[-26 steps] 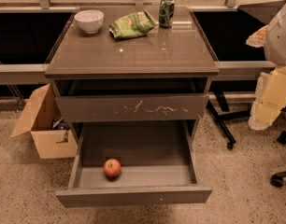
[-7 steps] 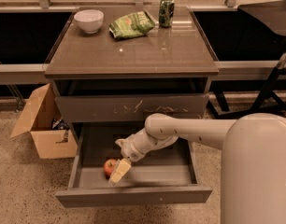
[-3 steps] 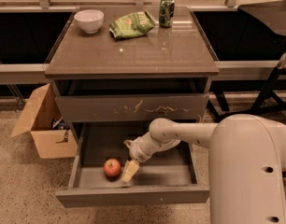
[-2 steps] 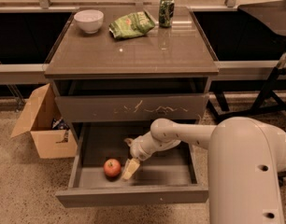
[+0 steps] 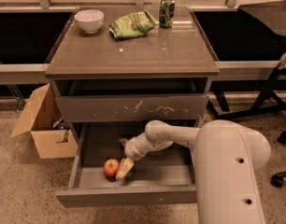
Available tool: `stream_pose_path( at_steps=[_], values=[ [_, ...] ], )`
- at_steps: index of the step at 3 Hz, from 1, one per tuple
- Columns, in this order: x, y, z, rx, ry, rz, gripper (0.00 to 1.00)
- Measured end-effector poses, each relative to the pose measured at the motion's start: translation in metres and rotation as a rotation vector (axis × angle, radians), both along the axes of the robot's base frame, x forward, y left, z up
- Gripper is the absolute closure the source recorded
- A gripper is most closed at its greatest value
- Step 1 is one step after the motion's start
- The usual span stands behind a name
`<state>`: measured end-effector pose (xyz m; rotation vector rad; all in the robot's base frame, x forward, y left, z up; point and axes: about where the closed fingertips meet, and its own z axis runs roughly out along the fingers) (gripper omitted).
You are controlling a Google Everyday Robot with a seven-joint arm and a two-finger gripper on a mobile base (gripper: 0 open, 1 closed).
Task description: Pick apple from middle drawer and place on counter
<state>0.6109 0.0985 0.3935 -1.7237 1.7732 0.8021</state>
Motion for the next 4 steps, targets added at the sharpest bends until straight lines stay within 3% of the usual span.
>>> stream_pose_path(
  at_steps=[1,3,4],
  values=[
    [0.001,0.013,-0.011,0.001,0.005,0.010,0.00],
    [-0.003,0.024,-0.025,0.008,0.026,0.019,0.49],
    [-0.012,0.026,-0.011,0.035,0.004,0.038,0.72]
  ],
)
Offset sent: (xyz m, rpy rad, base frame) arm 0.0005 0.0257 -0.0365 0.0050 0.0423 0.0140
